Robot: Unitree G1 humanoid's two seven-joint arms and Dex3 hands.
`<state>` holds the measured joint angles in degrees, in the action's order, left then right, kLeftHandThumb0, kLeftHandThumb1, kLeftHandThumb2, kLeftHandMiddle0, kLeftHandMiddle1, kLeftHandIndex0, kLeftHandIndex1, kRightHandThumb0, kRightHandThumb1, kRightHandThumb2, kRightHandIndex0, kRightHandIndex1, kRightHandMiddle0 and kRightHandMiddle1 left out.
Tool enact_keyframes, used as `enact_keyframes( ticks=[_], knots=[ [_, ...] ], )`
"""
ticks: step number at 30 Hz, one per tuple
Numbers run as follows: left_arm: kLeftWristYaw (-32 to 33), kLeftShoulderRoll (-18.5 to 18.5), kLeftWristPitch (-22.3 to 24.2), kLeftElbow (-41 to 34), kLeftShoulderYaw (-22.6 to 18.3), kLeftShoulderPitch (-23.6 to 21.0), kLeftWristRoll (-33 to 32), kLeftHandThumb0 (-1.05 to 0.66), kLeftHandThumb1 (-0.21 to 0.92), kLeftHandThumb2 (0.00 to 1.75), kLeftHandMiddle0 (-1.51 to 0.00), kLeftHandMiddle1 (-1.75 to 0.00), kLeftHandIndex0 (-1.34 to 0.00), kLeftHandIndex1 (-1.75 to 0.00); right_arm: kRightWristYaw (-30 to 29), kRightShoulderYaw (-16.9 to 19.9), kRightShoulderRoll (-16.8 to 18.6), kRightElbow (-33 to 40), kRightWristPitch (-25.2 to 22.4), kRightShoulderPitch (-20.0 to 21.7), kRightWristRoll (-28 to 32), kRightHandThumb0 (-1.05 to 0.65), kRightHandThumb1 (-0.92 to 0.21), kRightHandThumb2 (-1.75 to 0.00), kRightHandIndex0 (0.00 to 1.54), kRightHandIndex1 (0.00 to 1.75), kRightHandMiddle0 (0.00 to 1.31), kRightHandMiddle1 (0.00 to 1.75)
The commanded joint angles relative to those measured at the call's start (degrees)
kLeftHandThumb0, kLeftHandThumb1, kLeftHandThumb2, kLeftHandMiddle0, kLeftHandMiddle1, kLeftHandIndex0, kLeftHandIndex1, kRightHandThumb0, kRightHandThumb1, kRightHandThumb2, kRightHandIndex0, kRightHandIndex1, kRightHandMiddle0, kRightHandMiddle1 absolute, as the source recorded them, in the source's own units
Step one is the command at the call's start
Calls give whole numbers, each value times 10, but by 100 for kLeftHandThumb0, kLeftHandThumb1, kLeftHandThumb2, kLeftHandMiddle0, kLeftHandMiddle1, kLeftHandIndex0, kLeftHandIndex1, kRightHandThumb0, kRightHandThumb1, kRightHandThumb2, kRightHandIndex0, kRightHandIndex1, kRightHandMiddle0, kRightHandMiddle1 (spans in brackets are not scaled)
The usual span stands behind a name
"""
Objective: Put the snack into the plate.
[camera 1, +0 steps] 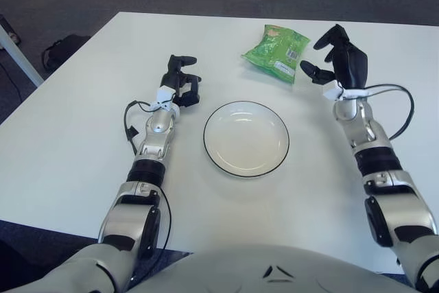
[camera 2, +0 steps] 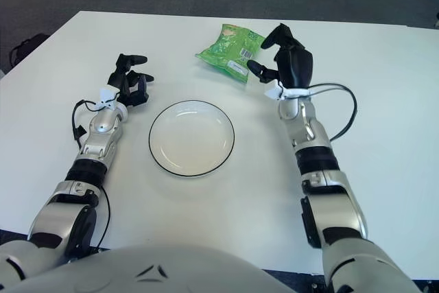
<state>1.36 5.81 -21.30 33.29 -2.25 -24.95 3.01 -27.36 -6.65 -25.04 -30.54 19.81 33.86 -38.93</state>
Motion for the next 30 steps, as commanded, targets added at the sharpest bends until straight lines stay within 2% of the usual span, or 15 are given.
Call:
enact_keyframes(
  ticks=[1, 3, 7, 12, 23, 30],
  knots=[
    [3, -4, -3, 21, 4, 37, 6, -40, 60, 102, -45, -125, -15, -141, 2, -19, -19, -17, -12, 27, -24, -56, -89, -62, 20, 124, 3, 132],
    [3, -5, -3, 20, 4, 38, 6, -39, 60, 102, -44, -125, -15, -141, -1, -28, -20, -28, -16, 41, -33, -62, -90, -62, 18, 120, 1, 125],
    [7, -4, -2, 12, 8, 41, 13, -39, 60, 102, -44, -124, -15, -141, 2, -54, -15, -79, -27, 101, -47, -66, -92, -63, 17, 114, 0, 120],
    [12, -2, -2, 6, 13, 45, 20, -39, 60, 103, -45, -122, -15, -140, 6, -74, -15, -119, -22, 138, -46, -70, -92, -65, 16, 102, 0, 115],
    [21, 1, 2, -13, 23, 53, 36, -38, 62, 102, -47, -120, -16, -139, 72, -121, 6, -216, -30, 234, -41, -83, -92, -83, 12, 70, 0, 90],
    [31, 3, 16, -36, 33, 63, 55, -39, 63, 102, -45, -118, -16, -138, 122, -139, 21, -281, -26, 284, -33, -91, -92, -92, 12, 64, 0, 78]
  ],
)
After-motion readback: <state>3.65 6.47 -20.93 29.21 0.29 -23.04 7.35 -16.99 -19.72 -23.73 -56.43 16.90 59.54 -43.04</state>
